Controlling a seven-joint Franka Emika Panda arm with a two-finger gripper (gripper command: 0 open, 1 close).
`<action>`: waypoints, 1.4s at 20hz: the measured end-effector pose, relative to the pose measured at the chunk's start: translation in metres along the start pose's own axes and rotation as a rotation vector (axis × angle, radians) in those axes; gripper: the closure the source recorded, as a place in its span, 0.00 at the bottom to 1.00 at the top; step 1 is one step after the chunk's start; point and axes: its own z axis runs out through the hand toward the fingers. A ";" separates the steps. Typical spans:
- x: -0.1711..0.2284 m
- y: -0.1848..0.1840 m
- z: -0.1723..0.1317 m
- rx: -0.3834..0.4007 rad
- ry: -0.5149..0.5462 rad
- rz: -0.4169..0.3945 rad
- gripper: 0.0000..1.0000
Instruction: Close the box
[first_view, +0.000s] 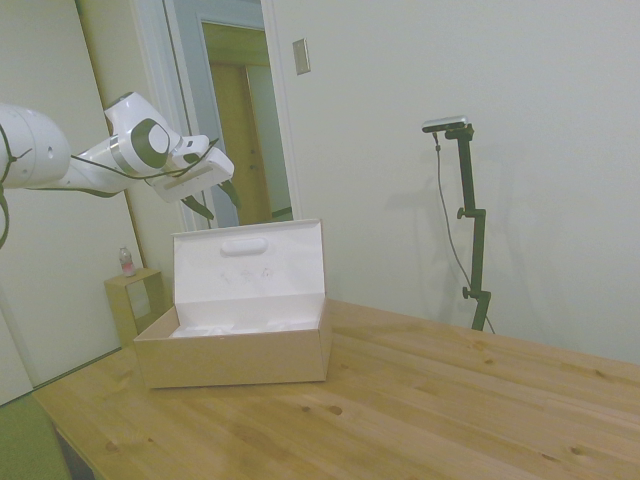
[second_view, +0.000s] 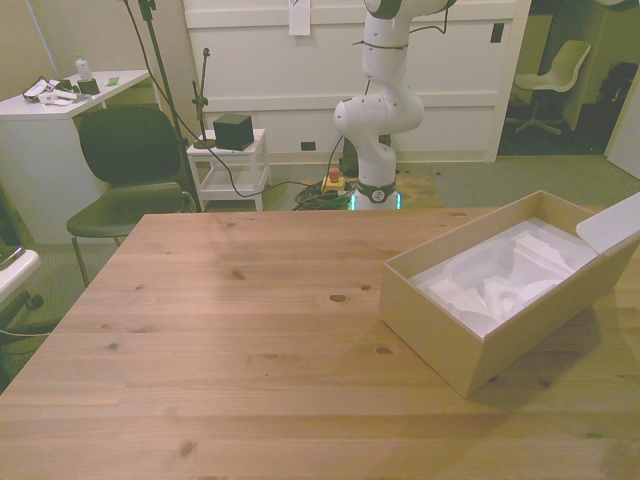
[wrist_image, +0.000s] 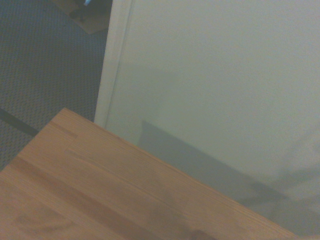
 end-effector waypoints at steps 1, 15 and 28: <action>0.002 0.002 0.009 -0.007 -0.004 0.000 0.00; 0.000 0.034 0.003 -0.067 -0.034 0.083 0.00; -0.094 0.092 -0.053 -0.191 -0.343 0.282 0.00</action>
